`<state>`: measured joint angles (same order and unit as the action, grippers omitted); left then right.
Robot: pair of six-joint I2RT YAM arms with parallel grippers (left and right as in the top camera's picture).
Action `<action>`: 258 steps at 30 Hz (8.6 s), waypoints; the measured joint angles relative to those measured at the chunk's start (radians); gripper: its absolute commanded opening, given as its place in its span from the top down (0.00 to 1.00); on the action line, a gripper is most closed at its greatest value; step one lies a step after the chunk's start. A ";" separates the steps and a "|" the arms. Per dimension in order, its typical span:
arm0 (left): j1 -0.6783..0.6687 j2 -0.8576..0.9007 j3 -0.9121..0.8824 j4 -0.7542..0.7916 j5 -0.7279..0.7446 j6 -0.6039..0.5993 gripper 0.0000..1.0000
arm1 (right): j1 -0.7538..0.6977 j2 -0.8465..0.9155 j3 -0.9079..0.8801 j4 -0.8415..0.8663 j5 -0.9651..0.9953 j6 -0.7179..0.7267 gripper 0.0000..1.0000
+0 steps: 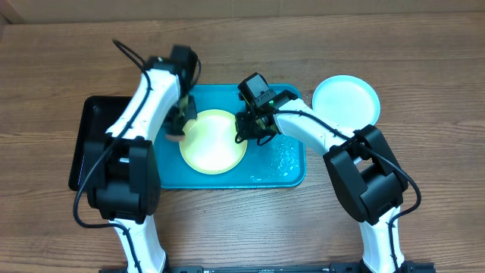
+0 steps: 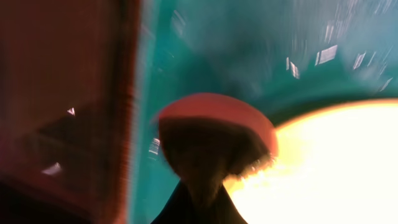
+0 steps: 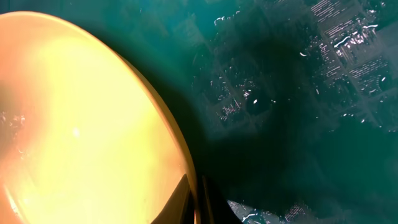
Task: Clean dirty plates on tray and stack at the side
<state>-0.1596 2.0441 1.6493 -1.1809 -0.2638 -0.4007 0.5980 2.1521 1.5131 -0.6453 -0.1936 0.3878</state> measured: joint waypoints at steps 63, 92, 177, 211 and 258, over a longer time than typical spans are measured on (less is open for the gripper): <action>0.528 0.003 0.230 -0.199 0.299 -0.015 0.00 | 0.274 0.015 0.772 -0.943 1.089 -0.261 0.96; 0.528 0.003 0.230 -0.199 0.303 -0.015 0.00 | -0.251 0.018 0.772 -0.825 0.592 -0.287 0.96; 0.528 0.003 0.230 -0.200 0.306 -0.015 0.00 | -0.524 -1.226 0.232 -1.053 -0.174 -0.385 0.00; 0.528 0.003 0.230 -0.199 0.309 -0.015 0.00 | -0.518 -2.119 -1.089 -0.033 -0.150 -0.391 0.00; 0.528 0.003 0.230 -0.199 0.309 -0.015 0.00 | -0.518 -2.139 -1.495 0.556 0.157 -0.295 0.00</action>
<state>0.3683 2.0472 1.8793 -1.3800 0.0456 -0.4160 0.0803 0.0128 0.0185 -0.0895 -0.0364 0.0925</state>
